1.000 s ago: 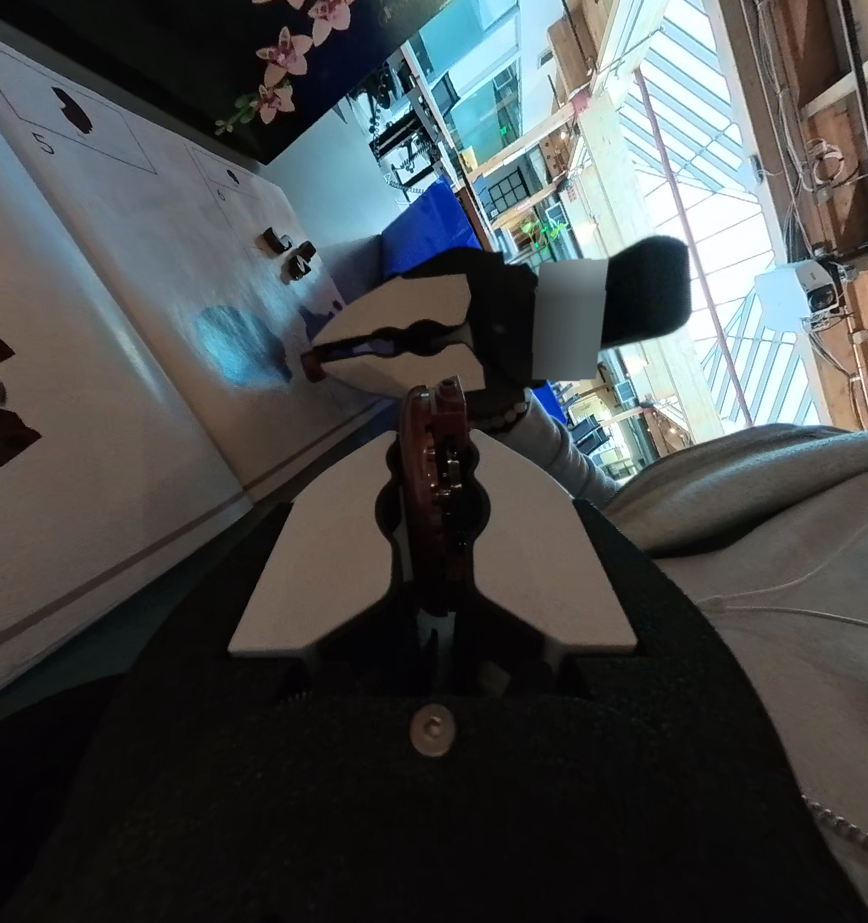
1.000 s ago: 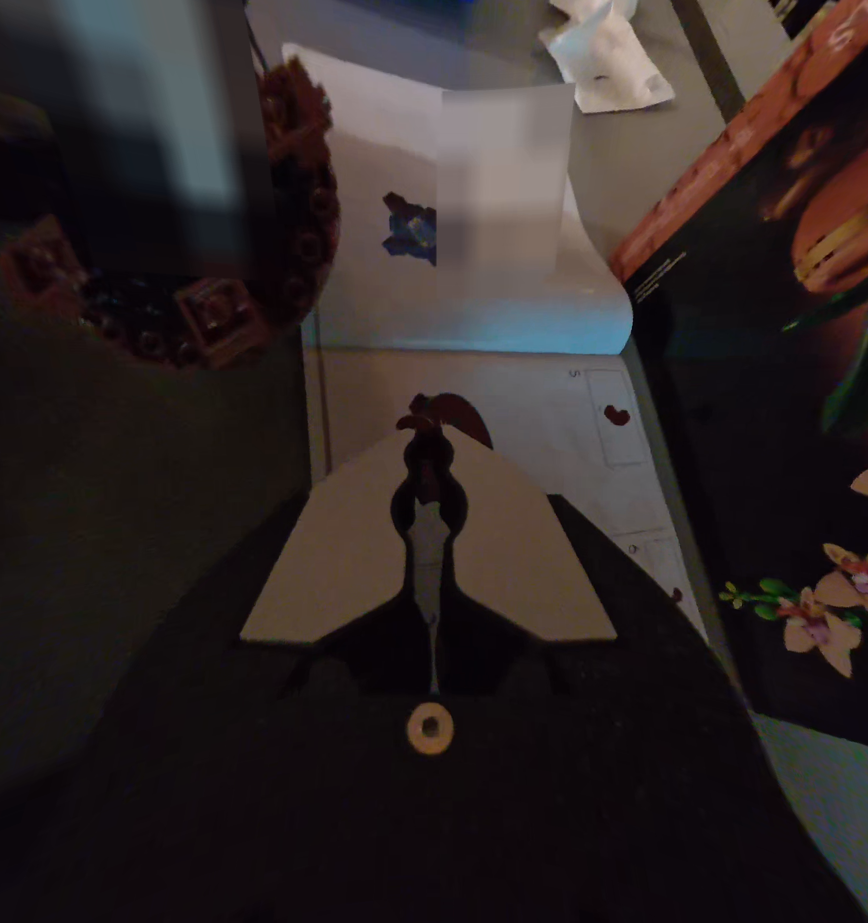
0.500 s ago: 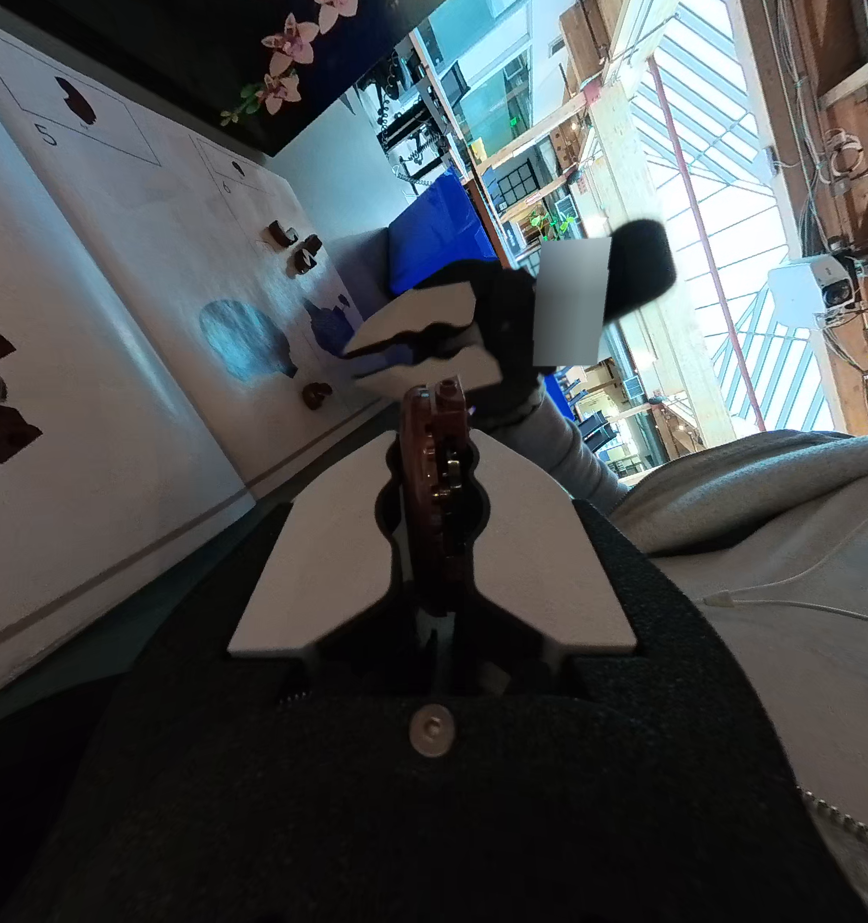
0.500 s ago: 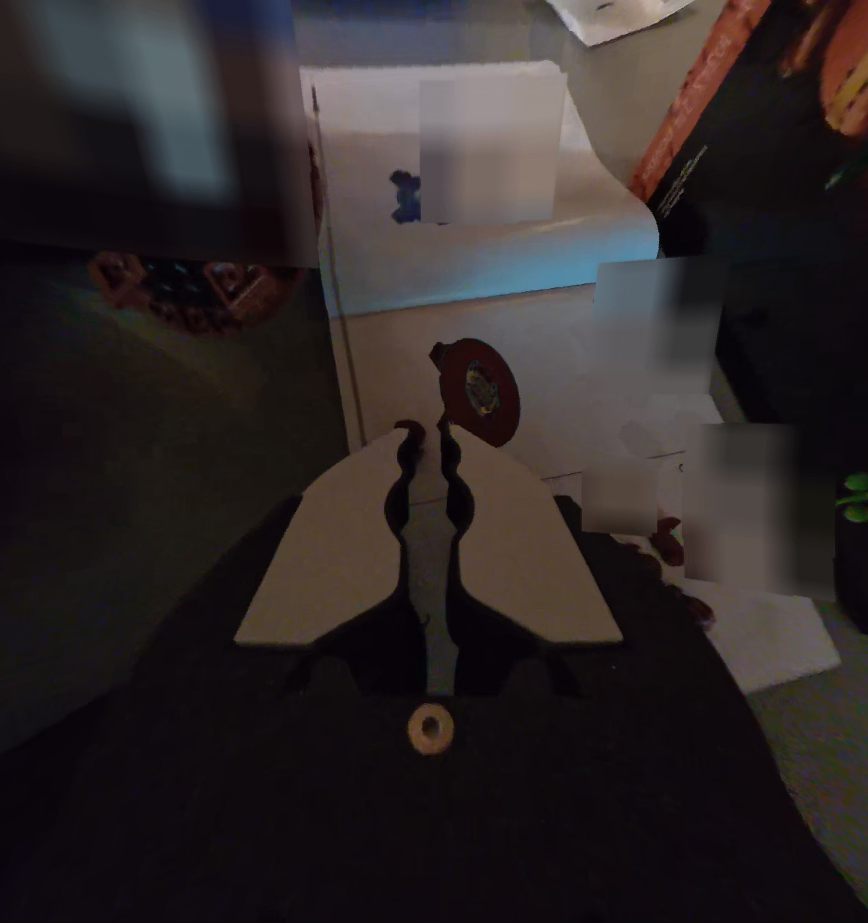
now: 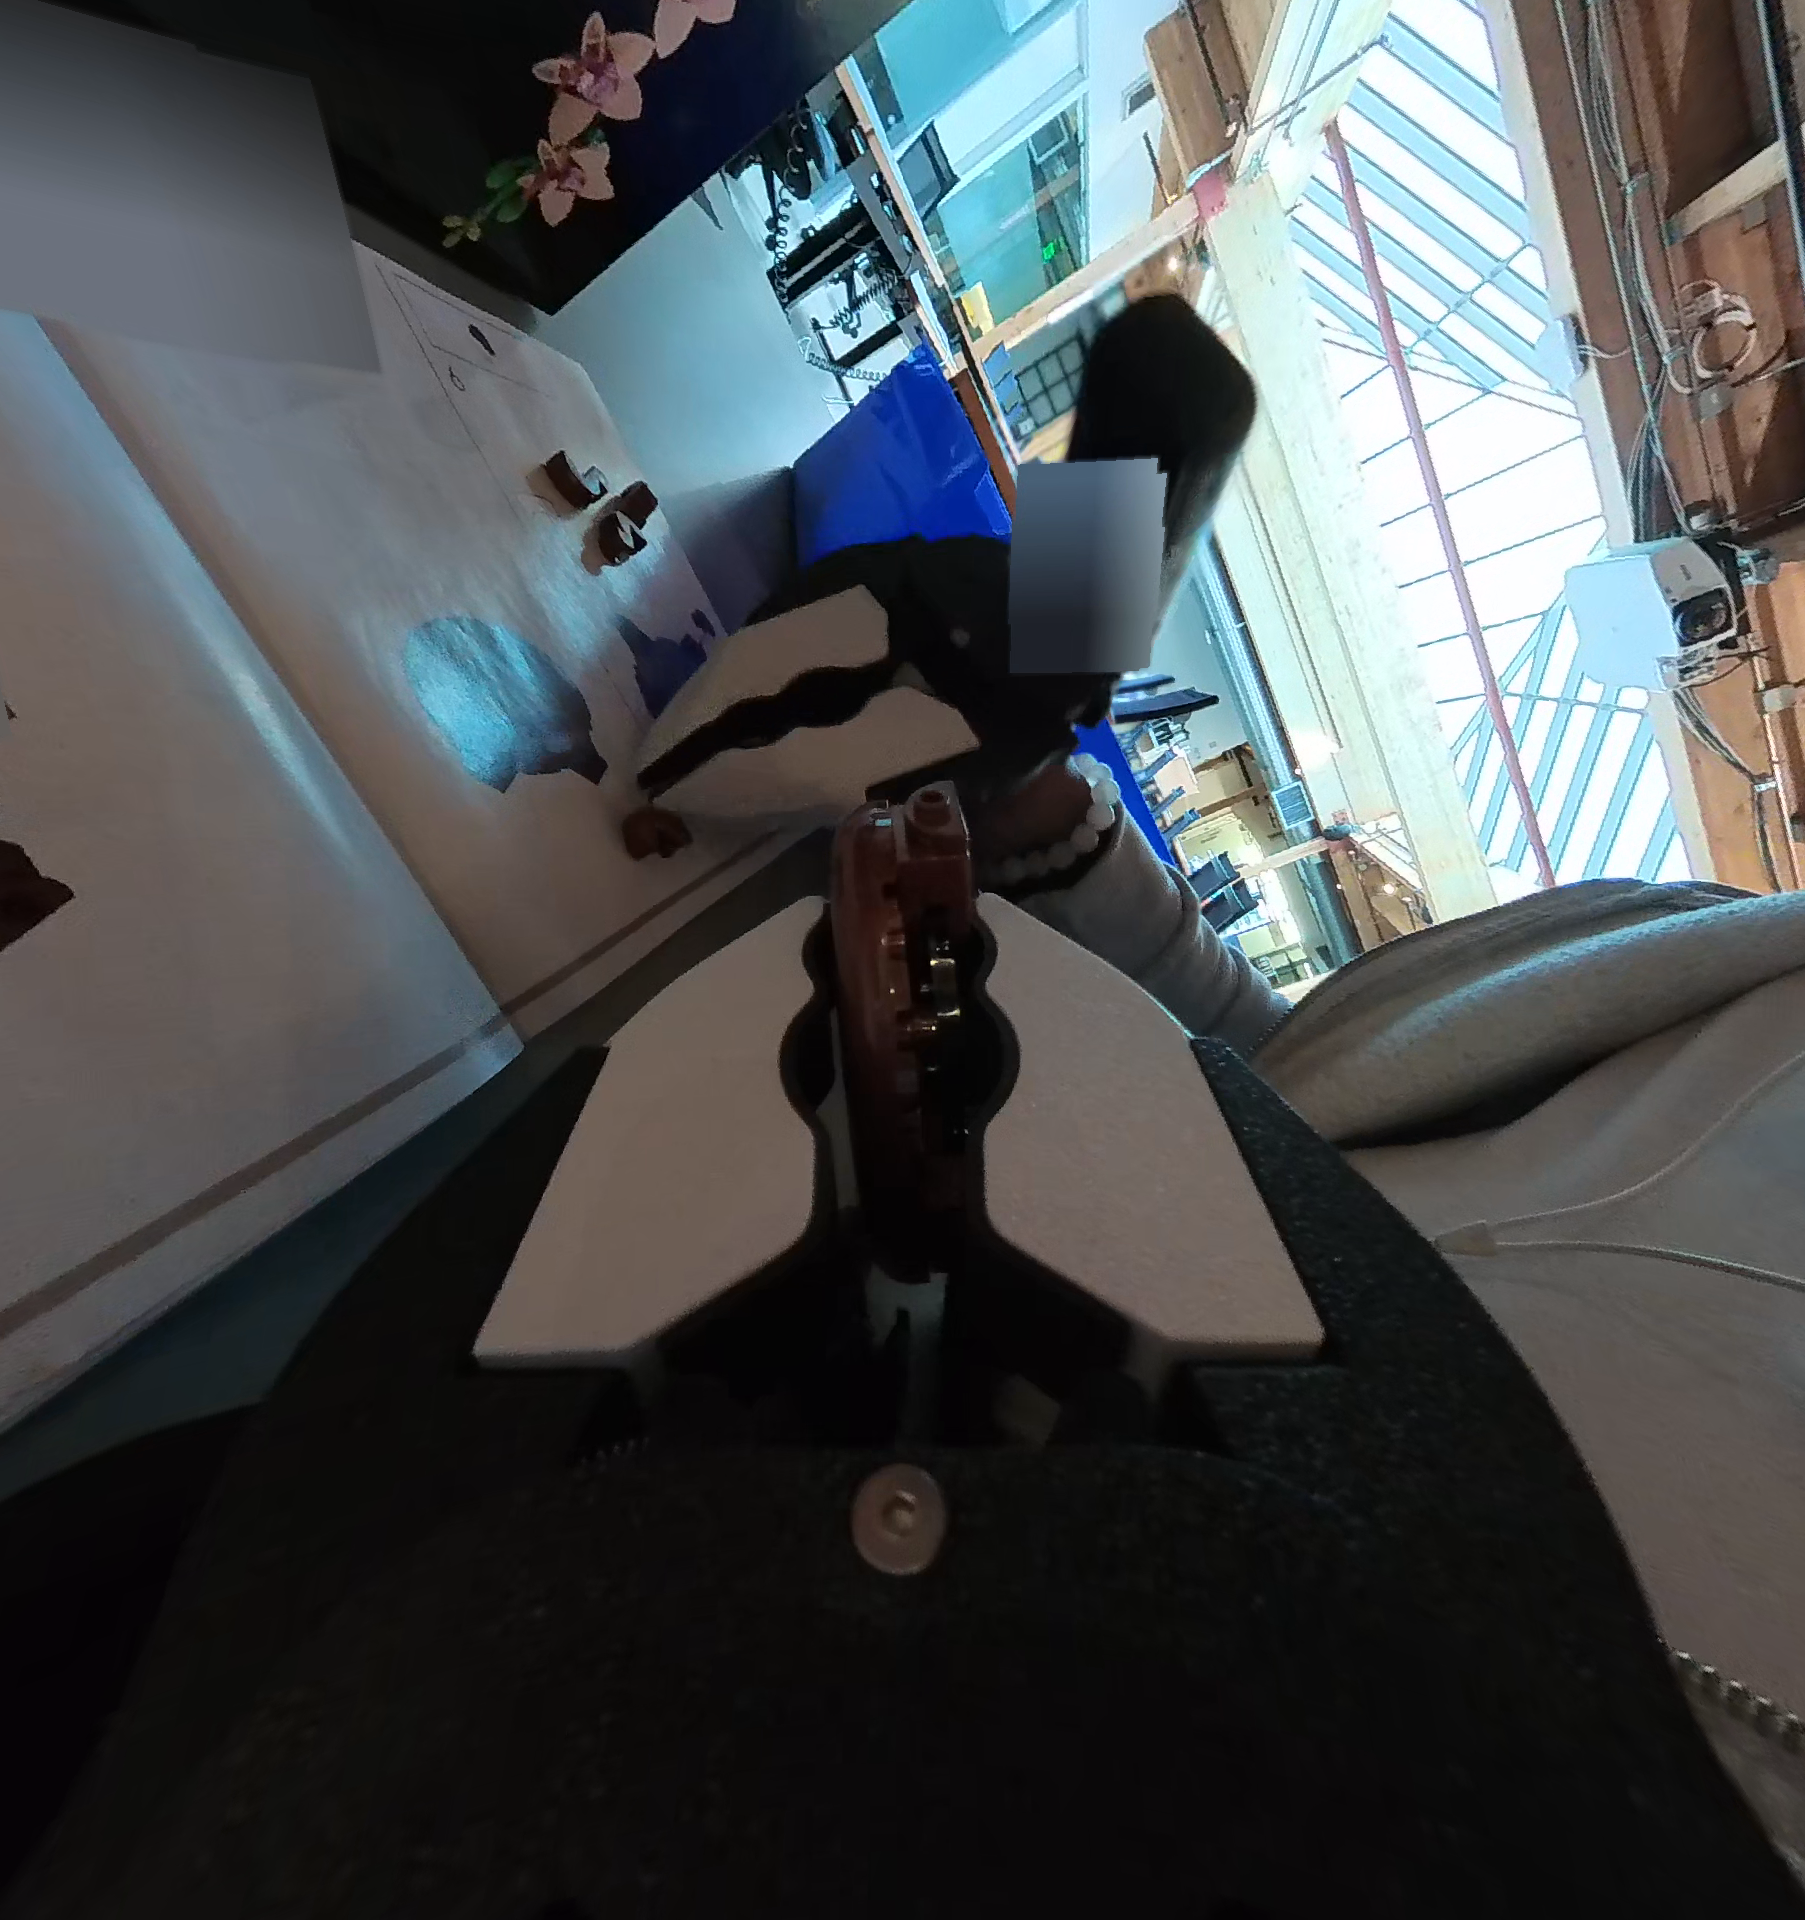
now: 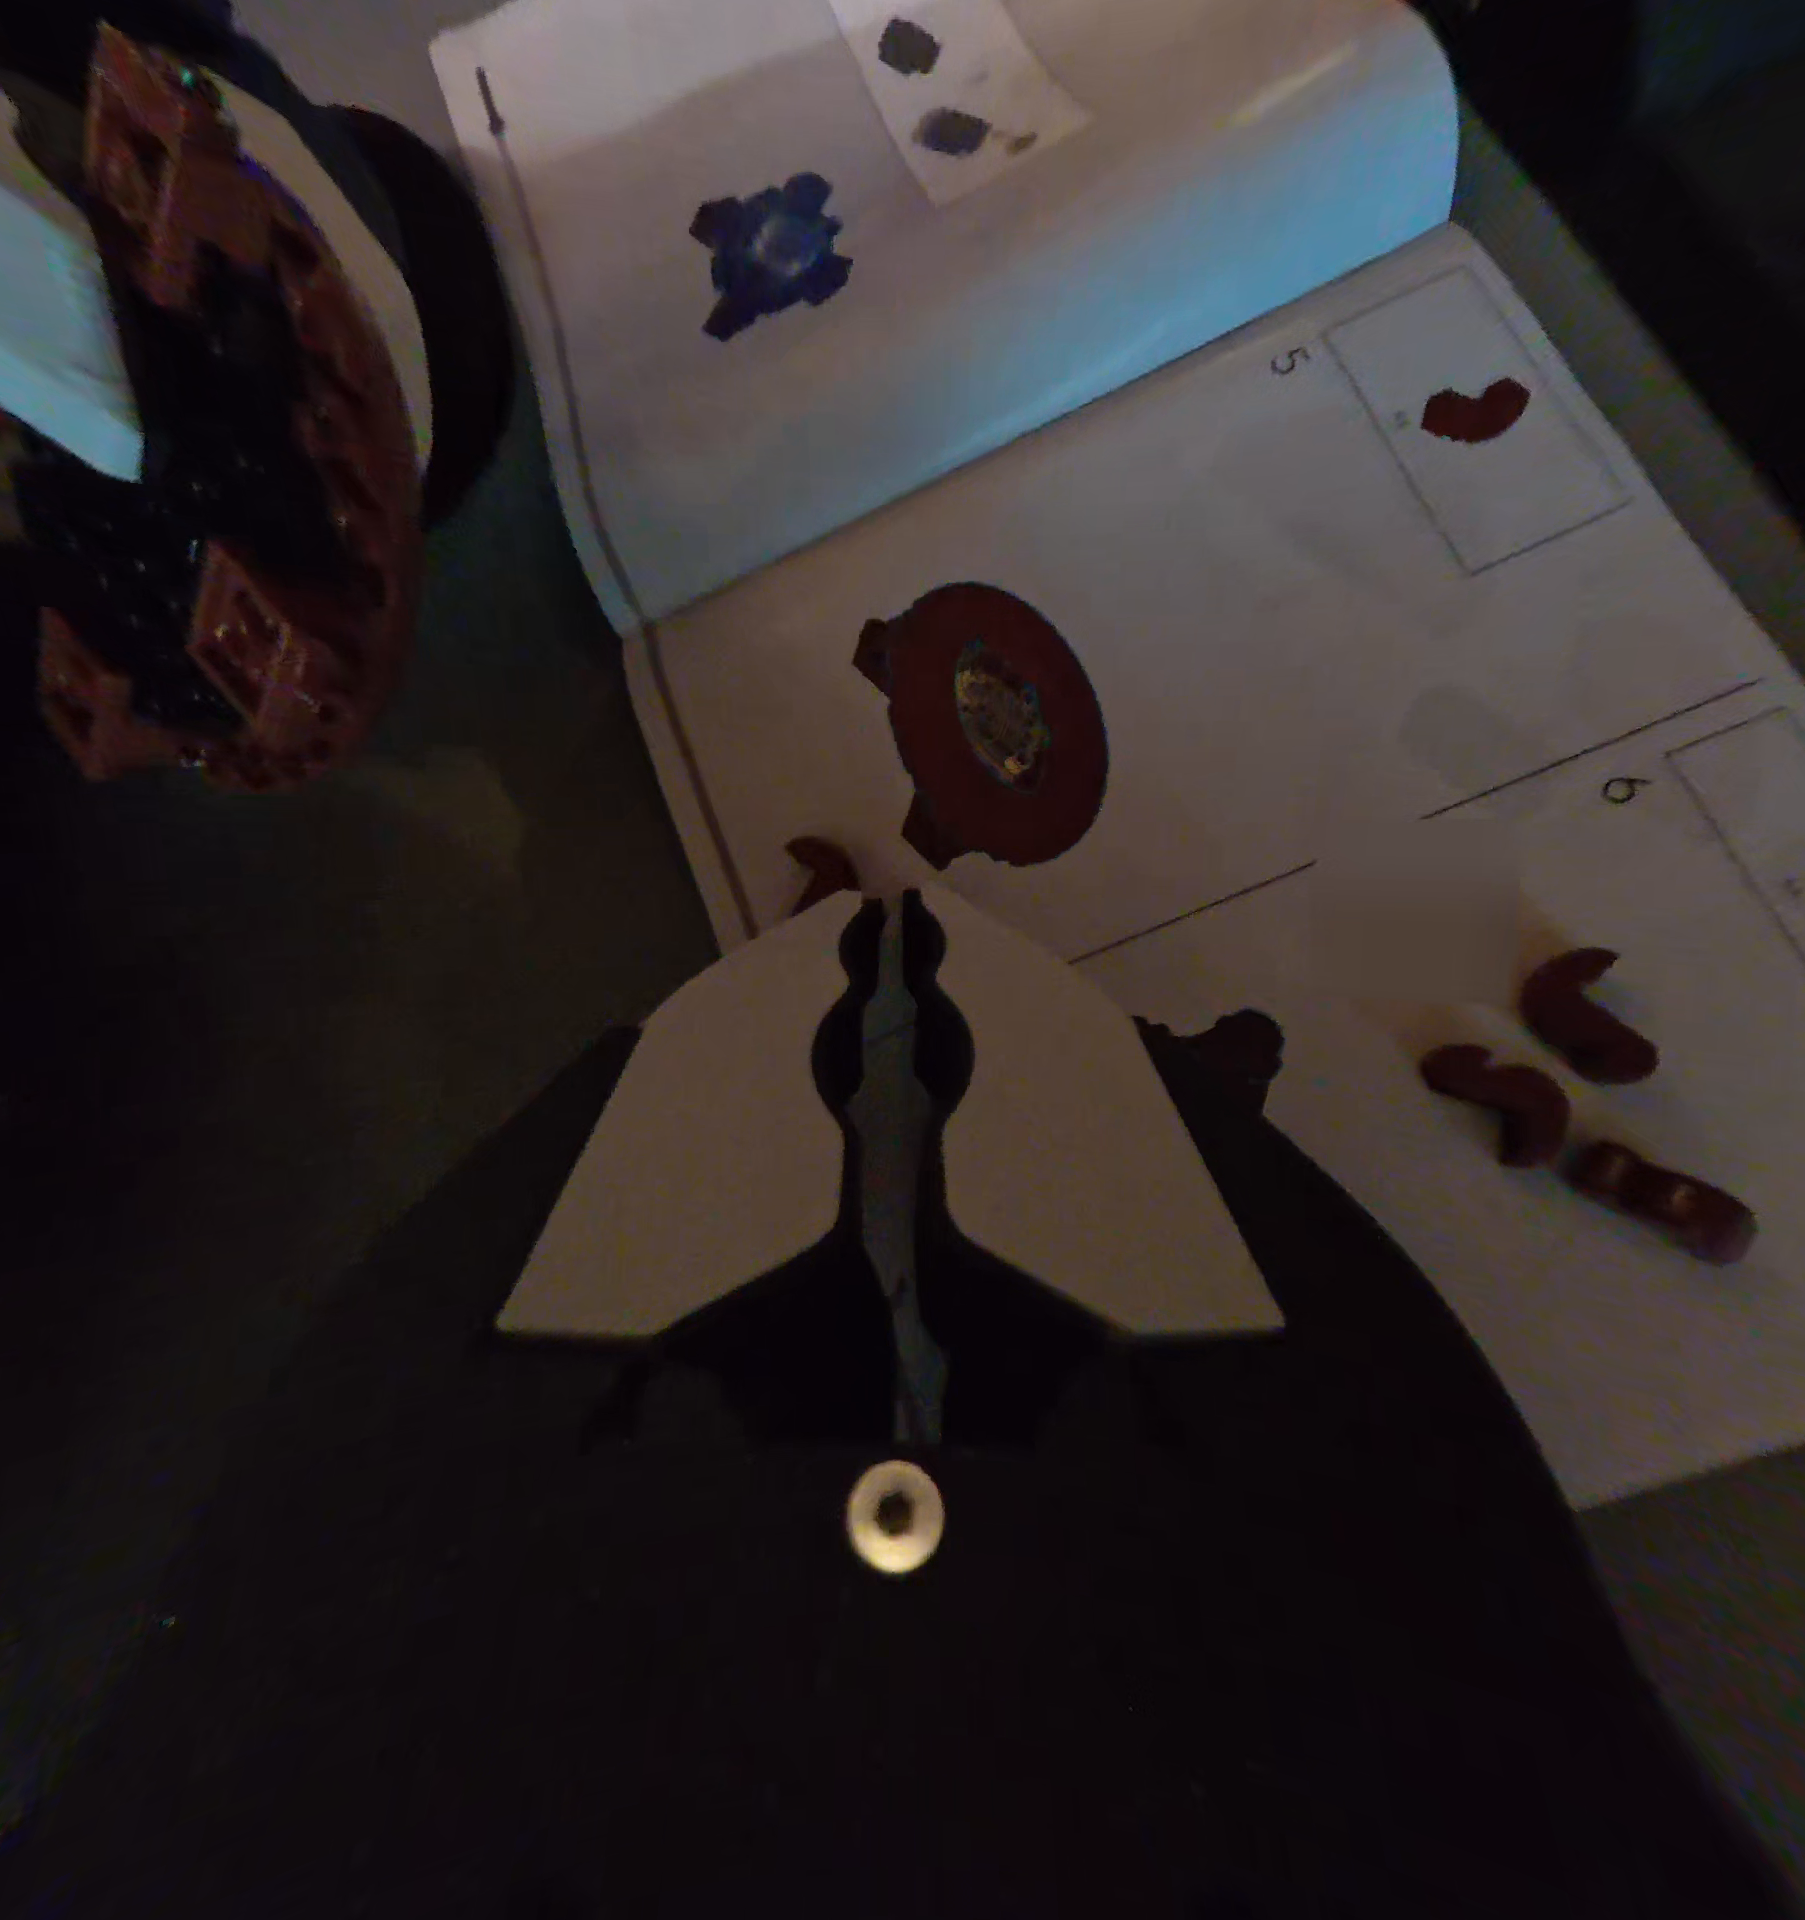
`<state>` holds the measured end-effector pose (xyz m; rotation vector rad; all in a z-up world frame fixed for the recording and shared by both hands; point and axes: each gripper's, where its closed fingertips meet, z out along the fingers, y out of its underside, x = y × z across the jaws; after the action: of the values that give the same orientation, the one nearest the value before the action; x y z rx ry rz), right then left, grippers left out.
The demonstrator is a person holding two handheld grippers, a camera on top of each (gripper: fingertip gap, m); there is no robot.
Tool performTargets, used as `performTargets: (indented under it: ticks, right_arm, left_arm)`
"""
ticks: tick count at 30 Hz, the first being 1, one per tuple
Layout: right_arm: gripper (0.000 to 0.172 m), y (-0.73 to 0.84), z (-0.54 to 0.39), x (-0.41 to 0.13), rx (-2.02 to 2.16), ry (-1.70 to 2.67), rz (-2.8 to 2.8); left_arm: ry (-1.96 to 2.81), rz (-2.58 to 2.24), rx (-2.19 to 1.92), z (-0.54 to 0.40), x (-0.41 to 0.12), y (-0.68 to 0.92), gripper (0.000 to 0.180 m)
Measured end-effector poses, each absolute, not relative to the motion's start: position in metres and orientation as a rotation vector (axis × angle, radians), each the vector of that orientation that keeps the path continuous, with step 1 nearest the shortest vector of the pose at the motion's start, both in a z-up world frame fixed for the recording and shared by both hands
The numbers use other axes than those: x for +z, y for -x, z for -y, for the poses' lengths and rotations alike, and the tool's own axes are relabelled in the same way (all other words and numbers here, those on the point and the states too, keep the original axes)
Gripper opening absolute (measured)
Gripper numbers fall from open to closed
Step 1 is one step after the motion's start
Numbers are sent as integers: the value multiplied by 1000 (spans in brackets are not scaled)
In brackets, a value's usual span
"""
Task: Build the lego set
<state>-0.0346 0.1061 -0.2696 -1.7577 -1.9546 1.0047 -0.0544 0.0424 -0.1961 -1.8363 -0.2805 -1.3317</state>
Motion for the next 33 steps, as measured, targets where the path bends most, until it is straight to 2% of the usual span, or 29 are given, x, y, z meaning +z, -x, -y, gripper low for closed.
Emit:
performTargets:
  ticks: [9,13,15,17,19,27,30,33]
  right_arm:
    - [7,31,-93,-264,1017,1763,1930]
    - [22,31,-92,-267,1025,1858,1881]
    - [21,32,-93,-267,971,1849,1867]
    - [6,33,-90,-265,939,1805,1876]
    - [1,33,-90,-264,898,1783,1873]
    - [0,17,-97,-251,859,1766,1818]
    - [13,17,-94,-251,865,1831,1801]
    - [18,23,-92,-259,807,1861,1786]
  left_arm:
    - [1839,268,-1337,-42,-196,53,21]
    - [1839,260,-1329,-41,-196,53,21]
    - [1837,261,-1325,-41,-196,53,21]
    - [1837,263,-1326,-41,-196,53,21]
    - [1840,262,-1326,-41,-196,53,21]
    - [1862,259,-1323,-42,-198,51,21]
    - [1868,257,-1312,-42,-198,51,21]
    - [1863,261,-1306,-42,-198,52,21]
